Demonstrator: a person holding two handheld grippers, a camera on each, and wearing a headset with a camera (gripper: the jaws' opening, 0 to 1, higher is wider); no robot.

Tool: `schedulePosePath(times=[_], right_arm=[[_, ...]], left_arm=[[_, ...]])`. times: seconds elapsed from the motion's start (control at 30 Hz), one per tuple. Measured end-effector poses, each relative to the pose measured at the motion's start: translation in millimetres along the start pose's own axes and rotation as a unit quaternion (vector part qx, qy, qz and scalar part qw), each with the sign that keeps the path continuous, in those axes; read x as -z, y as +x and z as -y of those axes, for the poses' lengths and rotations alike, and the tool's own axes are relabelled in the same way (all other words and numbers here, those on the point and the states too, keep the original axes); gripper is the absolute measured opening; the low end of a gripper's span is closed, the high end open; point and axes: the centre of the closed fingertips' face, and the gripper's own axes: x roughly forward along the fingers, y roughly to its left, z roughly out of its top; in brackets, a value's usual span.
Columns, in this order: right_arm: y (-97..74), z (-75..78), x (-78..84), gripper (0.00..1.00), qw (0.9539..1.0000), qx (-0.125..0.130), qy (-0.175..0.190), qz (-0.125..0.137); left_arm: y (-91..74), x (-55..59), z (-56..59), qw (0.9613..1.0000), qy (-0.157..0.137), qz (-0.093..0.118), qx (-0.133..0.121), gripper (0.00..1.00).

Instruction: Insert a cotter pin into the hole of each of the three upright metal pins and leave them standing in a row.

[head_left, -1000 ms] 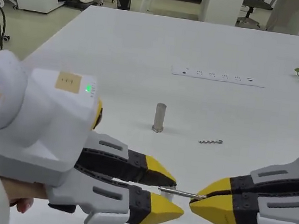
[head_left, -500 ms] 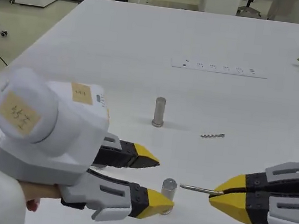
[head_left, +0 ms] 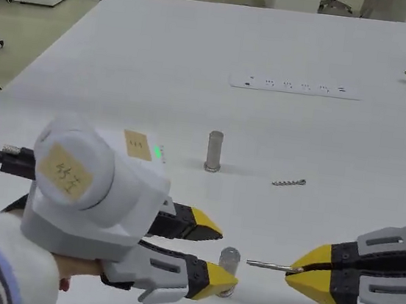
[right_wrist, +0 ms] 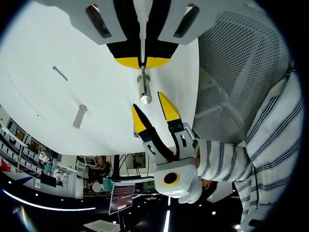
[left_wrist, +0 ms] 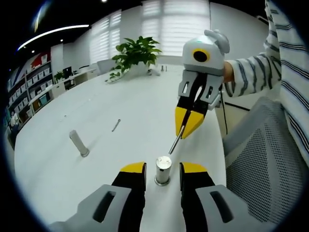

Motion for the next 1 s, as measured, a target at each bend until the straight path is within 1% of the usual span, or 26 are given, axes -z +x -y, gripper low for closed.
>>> schedulePosePath(times=[0.17,0.23,0.33,0.4,0.63,0.83,0.87,0.9,0.93,1.0], right_arm=[[3.1,2.1,-0.1,0.00,1.0000,-0.001,-0.007,-0.002],[4.4,2.6,-0.5,0.00,1.0000,-0.003,-0.008,-0.003],[5.6,2.9,-1.2,0.00,0.9999,-0.006,-0.010,-0.003],[6.5,2.4,-1.3,0.00,0.9999,-0.010,-0.013,-0.004],[9.3,1.9,-1.3,0.00,0.9997,-0.015,-0.019,-0.004],[10.9,5.3,-0.7,0.00,0.9996,-0.013,-0.025,-0.010],[12.0,6.0,-3.5,0.00,0.9997,-0.014,-0.021,-0.003],[14.1,5.4,-5.4,0.00,0.9996,-0.018,-0.022,-0.002],[15.6,8.2,-0.7,0.00,0.9987,-0.013,-0.046,-0.021],[16.9,7.7,1.0,0.00,0.9985,-0.020,-0.045,-0.022]], left_arm=[[3.2,-0.7,-1.2,1.0000,0.002,0.000,0.002,0.20],[3.2,-0.6,-2.4,1.0000,0.001,0.001,0.002,0.15],[3.2,-1.0,-1.9,1.0000,-0.005,0.003,0.006,0.14],[3.5,-1.2,1.5,0.9998,-0.005,0.003,0.017,0.10],[1.6,-3.0,1.7,0.9998,0.004,0.005,0.020,0.10],[1.2,-3.2,2.4,0.9998,0.001,0.005,0.019,0.09],[1.8,-3.4,2.7,0.9998,0.003,0.006,0.019,0.09],[1.7,-3.4,2.8,0.9998,0.006,0.004,0.019,0.09],[2.1,-3.3,3.0,0.9998,0.005,0.005,0.020,0.09],[1.9,-3.4,3.3,0.9998,0.005,0.005,0.020,0.09]])
